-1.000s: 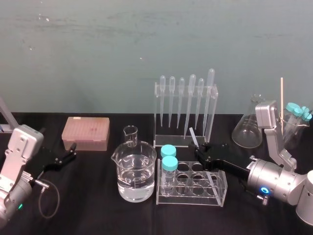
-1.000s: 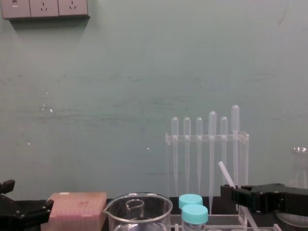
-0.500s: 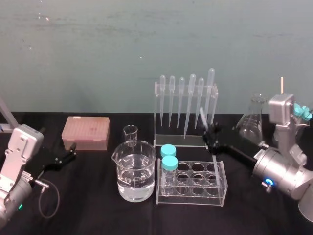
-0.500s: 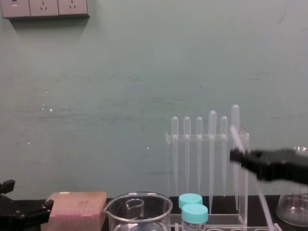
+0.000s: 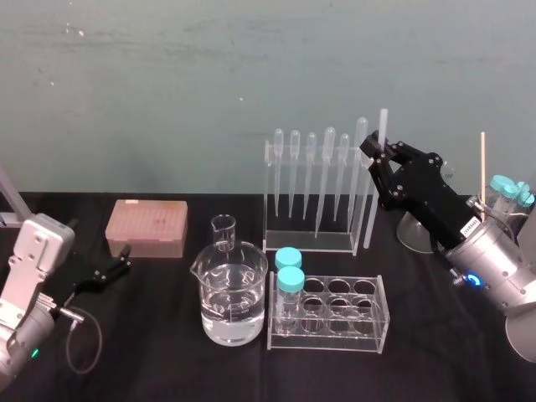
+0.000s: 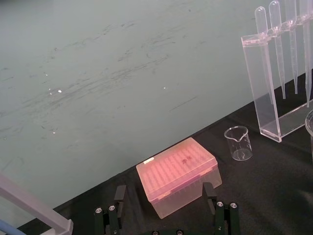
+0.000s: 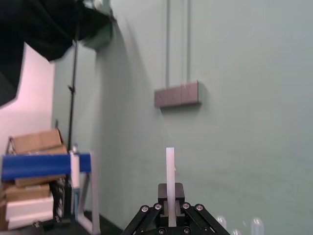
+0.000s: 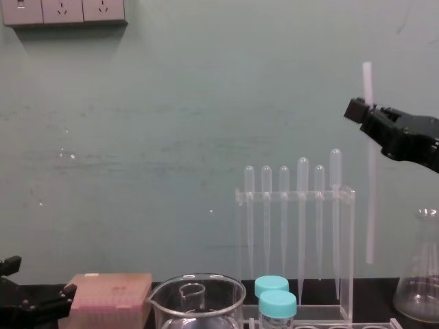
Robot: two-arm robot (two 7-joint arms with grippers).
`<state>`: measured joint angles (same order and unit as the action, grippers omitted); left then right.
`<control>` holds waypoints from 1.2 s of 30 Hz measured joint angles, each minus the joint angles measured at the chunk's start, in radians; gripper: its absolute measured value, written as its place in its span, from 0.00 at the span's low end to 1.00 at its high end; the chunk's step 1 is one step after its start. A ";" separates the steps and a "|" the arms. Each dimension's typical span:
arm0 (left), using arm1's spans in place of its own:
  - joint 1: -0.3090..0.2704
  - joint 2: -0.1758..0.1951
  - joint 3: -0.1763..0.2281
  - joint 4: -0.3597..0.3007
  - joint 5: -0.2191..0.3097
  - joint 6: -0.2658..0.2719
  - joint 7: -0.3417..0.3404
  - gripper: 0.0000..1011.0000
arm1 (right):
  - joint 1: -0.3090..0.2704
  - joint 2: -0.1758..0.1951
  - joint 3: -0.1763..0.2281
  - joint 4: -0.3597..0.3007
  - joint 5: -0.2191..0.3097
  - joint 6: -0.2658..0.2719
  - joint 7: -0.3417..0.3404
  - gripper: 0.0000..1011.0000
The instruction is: Pick up the stirring rod with one hand, then place it down.
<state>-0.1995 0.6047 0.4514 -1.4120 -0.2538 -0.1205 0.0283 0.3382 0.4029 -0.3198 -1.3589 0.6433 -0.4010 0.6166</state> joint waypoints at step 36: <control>0.000 0.000 0.000 0.000 0.000 0.000 0.000 0.99 | -0.012 -0.013 0.012 0.056 0.007 -0.047 0.058 0.07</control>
<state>-0.1995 0.6047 0.4514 -1.4120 -0.2539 -0.1205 0.0283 0.3263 0.3900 -0.3083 -1.3026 0.6498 -0.4477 0.6748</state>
